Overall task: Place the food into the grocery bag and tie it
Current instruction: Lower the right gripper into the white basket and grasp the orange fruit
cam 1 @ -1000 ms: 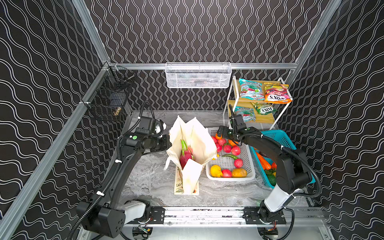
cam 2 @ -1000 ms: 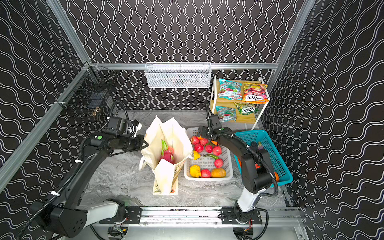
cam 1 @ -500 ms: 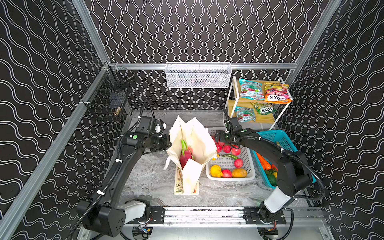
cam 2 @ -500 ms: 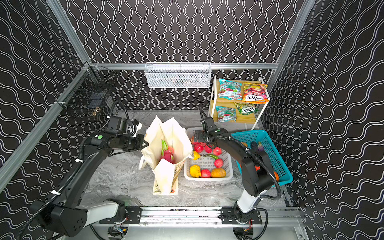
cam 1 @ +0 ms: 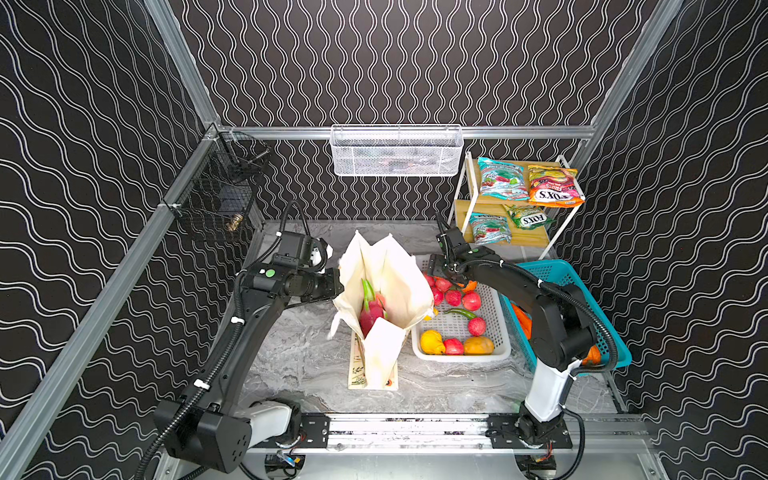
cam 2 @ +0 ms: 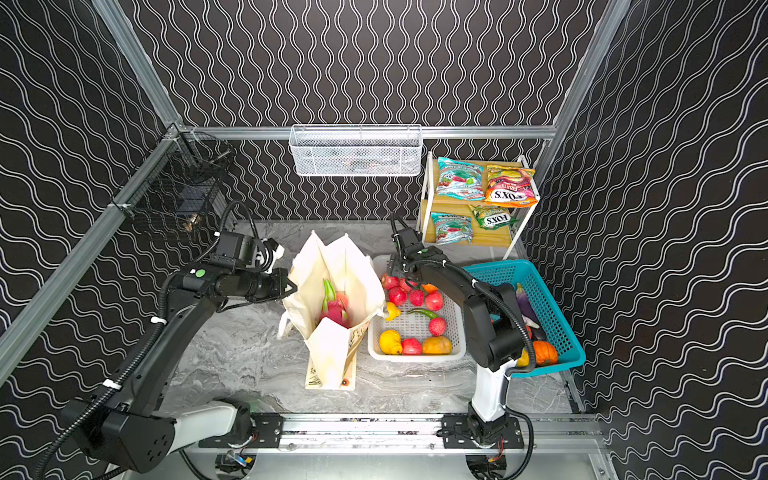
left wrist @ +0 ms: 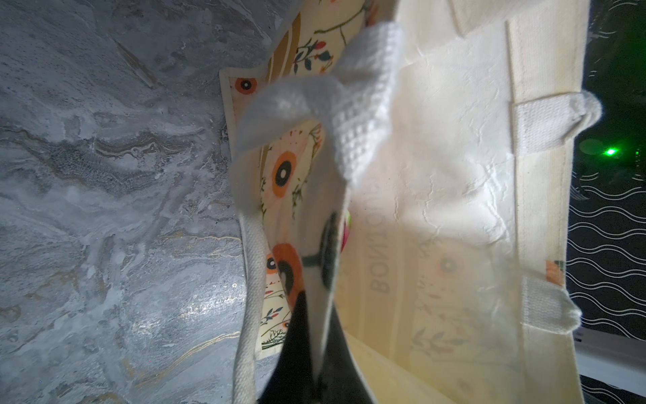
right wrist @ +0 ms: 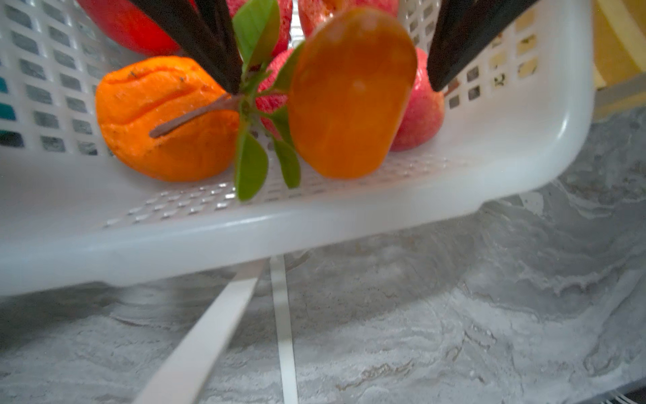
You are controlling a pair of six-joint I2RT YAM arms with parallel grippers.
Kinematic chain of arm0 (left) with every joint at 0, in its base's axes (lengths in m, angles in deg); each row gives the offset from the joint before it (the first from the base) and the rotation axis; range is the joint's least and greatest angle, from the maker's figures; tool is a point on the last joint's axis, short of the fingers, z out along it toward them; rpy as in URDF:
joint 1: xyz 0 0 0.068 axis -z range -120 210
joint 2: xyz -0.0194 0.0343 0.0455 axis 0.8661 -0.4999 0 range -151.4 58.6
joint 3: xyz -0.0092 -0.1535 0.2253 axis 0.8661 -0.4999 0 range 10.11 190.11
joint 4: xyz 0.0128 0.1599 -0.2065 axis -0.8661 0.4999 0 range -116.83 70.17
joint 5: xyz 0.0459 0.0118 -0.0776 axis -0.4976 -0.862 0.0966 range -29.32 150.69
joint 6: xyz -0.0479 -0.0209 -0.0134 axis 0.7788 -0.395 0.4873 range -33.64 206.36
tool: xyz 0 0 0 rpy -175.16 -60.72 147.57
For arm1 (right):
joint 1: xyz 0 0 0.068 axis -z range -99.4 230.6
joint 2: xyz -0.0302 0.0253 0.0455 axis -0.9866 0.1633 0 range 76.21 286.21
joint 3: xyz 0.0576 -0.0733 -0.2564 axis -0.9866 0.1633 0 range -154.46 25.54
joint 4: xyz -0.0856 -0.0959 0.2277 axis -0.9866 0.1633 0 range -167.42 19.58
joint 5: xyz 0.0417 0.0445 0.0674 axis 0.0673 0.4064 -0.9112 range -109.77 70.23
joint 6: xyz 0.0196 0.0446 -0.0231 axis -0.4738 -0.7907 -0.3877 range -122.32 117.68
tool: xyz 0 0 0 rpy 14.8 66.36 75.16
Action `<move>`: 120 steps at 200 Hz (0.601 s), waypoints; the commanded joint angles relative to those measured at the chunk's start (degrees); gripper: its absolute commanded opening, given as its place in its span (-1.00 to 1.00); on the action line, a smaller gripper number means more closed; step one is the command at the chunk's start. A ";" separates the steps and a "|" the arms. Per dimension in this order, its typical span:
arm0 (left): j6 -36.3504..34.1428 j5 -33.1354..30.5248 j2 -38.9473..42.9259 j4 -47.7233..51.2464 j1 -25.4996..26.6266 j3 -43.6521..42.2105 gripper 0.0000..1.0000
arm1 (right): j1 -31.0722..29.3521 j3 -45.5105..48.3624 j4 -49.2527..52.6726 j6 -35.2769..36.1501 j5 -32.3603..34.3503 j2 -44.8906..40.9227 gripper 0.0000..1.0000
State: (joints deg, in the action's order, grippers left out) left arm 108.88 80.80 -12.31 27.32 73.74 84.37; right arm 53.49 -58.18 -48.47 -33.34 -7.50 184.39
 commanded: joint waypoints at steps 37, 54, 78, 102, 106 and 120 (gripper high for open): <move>-0.81 -0.12 0.43 0.58 0.03 0.34 -1.00 | 0.07 -3.66 0.67 -3.10 0.87 5.05 0.32; -0.95 -0.17 0.52 0.63 0.06 0.27 -1.00 | 0.04 -3.65 0.72 -3.51 0.44 5.68 0.27; -0.94 -0.08 0.51 0.63 0.05 0.27 -1.00 | 0.09 -3.39 0.74 -4.00 0.39 5.40 0.18; -1.06 -0.08 0.43 0.74 0.01 0.45 -1.00 | 0.04 -3.13 0.84 -3.97 0.73 4.30 0.02; -1.06 -0.08 0.47 0.64 0.05 0.45 -1.00 | 0.09 -3.11 0.89 -3.91 0.74 4.08 0.00; -1.03 -0.05 0.45 0.61 0.04 0.53 -1.00 | 0.09 -3.03 1.22 -3.87 0.78 3.10 -0.08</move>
State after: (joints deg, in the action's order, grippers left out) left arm 108.66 80.61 -12.03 27.62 73.74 84.37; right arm 53.62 -61.33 -47.92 -36.40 -7.04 189.20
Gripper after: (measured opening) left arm 0.059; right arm 0.490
